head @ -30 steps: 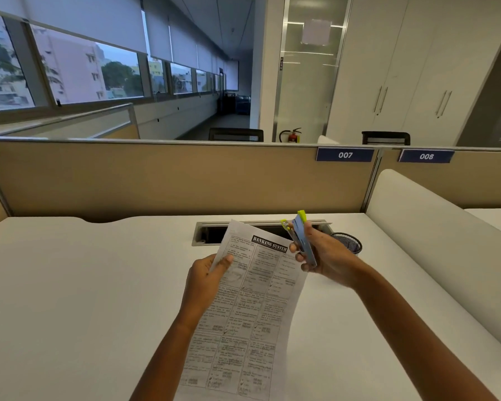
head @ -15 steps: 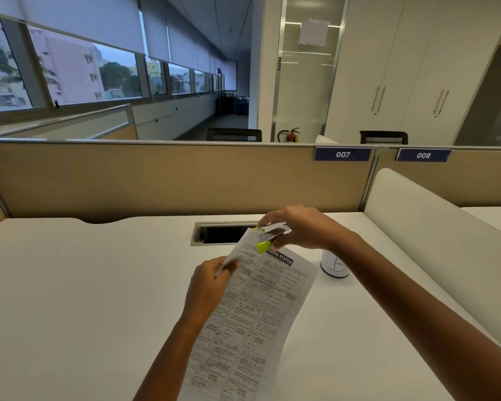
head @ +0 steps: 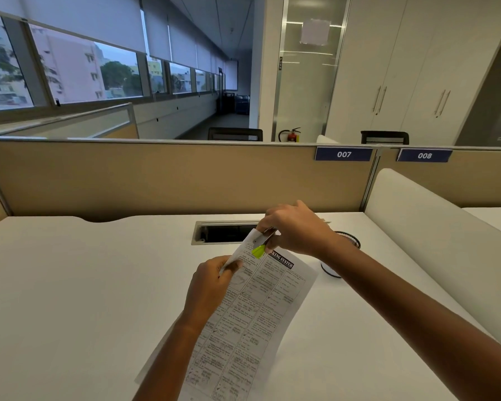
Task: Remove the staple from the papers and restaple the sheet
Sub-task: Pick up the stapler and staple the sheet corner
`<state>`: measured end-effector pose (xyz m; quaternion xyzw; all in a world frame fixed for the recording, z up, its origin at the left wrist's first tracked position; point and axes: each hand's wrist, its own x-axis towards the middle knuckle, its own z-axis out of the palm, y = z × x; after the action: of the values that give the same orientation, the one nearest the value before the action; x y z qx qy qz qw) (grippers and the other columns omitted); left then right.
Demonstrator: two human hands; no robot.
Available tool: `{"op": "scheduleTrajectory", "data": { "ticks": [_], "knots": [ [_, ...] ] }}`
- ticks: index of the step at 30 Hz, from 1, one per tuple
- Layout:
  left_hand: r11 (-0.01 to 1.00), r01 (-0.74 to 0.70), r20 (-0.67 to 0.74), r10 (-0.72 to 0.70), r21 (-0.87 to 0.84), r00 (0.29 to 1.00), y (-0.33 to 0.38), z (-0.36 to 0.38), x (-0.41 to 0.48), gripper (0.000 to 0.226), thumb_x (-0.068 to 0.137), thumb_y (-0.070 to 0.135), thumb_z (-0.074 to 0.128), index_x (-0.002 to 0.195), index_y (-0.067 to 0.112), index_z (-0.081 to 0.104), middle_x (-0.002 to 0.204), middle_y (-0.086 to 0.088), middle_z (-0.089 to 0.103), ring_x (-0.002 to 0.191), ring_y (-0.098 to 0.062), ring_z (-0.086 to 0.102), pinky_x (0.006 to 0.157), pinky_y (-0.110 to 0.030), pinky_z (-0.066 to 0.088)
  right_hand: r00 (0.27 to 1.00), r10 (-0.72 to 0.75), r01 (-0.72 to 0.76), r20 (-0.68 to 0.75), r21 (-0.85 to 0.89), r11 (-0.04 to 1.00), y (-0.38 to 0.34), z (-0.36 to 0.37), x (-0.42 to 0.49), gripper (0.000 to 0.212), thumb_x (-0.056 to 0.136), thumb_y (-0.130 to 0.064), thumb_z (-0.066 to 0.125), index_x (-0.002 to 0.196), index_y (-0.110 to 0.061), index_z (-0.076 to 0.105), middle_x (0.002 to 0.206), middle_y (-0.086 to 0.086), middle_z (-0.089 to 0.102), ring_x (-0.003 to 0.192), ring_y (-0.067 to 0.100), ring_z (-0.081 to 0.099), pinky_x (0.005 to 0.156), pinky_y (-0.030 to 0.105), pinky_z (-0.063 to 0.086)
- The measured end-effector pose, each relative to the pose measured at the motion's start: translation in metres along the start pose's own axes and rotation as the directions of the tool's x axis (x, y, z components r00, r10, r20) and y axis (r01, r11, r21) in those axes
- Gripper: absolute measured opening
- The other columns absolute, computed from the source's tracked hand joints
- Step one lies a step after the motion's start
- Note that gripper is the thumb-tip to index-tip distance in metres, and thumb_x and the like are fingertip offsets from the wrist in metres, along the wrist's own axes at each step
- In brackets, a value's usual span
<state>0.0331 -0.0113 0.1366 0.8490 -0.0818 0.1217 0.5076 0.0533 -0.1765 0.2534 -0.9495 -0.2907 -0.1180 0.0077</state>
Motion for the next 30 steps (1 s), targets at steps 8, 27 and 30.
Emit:
{"op": "scheduleTrajectory", "data": {
  "ticks": [8, 27, 30],
  "knots": [
    [1.0, 0.005, -0.021, -0.005, 0.007, 1.0, -0.001, 0.0, 0.0, 0.023, 0.085, 0.03, 0.053, 0.1, 0.015, 0.062, 0.078, 0.005, 0.062, 0.06, -0.005, 0.061, 0.05, -0.015, 0.048, 0.995, -0.062, 0.058, -0.075, -0.052, 0.997, -0.005, 0.01, -0.001, 0.031, 0.08, -0.025, 0.066, 0.109, -0.016, 0.063, 0.108, 0.003, 0.065, 0.104, 0.02, 0.054, 0.085, 0.028, 0.032],
    [0.985, 0.116, -0.083, -0.127, -0.125, 0.988, 0.004, -0.002, 0.003, 0.017, 0.087, 0.029, 0.051, 0.089, 0.016, 0.061, 0.08, -0.003, 0.065, 0.06, -0.01, 0.062, 0.049, -0.019, 0.048, 0.914, 0.383, -0.316, -0.13, 0.363, 0.876, 0.015, 0.05, -0.015, 0.047, 0.08, -0.026, 0.068, 0.122, -0.014, 0.052, 0.121, 0.01, 0.059, 0.116, 0.028, 0.049, 0.093, 0.041, 0.038],
    [0.943, 0.171, -0.093, -0.205, -0.284, 0.974, 0.001, -0.009, 0.0, 0.018, 0.088, 0.026, 0.051, 0.091, 0.012, 0.062, 0.086, -0.011, 0.068, 0.066, -0.024, 0.066, 0.054, -0.027, 0.054, 0.815, 0.577, -0.49, -0.057, 0.465, 0.737, 0.033, 0.081, -0.033, 0.049, 0.082, -0.025, 0.066, 0.126, -0.014, 0.049, 0.124, 0.012, 0.058, 0.116, 0.029, 0.05, 0.095, 0.045, 0.042]
  ]
}}
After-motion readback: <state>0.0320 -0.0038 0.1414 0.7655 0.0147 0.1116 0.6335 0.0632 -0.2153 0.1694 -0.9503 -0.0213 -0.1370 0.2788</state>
